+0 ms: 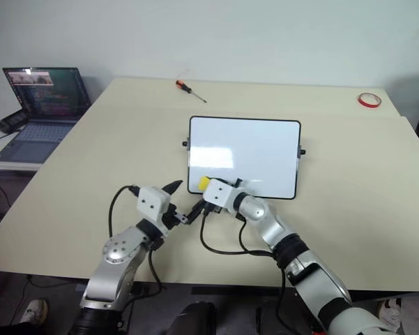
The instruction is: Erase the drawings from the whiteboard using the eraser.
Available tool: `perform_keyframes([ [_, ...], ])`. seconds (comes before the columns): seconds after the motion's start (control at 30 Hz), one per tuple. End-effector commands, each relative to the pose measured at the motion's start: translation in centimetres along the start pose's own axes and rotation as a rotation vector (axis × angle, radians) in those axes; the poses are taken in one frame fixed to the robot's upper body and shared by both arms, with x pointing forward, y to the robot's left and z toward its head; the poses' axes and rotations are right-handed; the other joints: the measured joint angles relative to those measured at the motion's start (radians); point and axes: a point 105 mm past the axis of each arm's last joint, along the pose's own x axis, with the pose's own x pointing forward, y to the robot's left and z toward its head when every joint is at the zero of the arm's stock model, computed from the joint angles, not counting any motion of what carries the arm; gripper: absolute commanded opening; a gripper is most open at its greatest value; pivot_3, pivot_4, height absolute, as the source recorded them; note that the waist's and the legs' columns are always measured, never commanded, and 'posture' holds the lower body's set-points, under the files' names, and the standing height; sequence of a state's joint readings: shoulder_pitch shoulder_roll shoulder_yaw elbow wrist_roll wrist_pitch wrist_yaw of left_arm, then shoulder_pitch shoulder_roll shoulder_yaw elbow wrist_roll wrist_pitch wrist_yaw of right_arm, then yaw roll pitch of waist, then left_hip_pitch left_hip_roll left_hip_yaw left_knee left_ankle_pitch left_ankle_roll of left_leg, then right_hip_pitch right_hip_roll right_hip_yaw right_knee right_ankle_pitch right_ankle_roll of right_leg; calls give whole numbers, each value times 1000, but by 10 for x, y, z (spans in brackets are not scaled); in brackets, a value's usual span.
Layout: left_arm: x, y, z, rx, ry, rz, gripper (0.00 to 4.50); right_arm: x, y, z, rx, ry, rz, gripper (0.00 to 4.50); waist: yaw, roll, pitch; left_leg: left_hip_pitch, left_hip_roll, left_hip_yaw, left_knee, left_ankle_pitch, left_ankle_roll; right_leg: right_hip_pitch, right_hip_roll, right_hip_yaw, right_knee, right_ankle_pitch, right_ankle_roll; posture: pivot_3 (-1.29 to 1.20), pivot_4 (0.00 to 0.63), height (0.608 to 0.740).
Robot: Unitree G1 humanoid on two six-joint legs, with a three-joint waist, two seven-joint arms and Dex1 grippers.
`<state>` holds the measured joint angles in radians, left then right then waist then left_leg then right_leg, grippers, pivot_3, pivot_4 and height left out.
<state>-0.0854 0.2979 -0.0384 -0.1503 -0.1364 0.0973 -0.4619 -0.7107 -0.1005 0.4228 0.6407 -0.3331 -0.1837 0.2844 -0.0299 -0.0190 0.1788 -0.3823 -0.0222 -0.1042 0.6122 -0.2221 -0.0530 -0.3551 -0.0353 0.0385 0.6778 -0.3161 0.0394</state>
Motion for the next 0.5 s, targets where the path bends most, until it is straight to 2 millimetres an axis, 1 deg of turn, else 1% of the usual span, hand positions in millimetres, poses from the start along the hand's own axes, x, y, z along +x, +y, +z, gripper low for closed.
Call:
perform_keyframes([
  [0.03,4,-2,11,15,-47,-10,4500,-9,-53,-24,0,111,-242,1331,0,0,0,0,0,0,0,0,0,0,0,0,0,0,0,0,150,740],
  [0.07,5,-2,11,16,-48,-12,4500,-9,-60,-24,-6,117,-280,1331,1,0,0,0,0,0,0,0,0,0,0,0,0,0,0,0,150,740],
  [0.13,6,-2,12,16,-50,-15,4500,-7,-62,-21,-5,107,-287,1331,1,0,0,0,0,0,0,0,0,0,0,0,0,0,0,0,150,740],
  [0.37,5,-2,12,17,-51,-17,4500,-8,-47,-11,50,20,-243,1331,-2,0,0,0,0,1,-2,0,0,-1,0,0,-1,0,0,0,150,740],
  [0.5,5,-5,14,17,-60,-39,4500,-14,-37,1,208,-60,-199,1331,-2,0,0,-1,0,1,-2,0,0,-1,0,0,-1,0,0,0,150,740],
])
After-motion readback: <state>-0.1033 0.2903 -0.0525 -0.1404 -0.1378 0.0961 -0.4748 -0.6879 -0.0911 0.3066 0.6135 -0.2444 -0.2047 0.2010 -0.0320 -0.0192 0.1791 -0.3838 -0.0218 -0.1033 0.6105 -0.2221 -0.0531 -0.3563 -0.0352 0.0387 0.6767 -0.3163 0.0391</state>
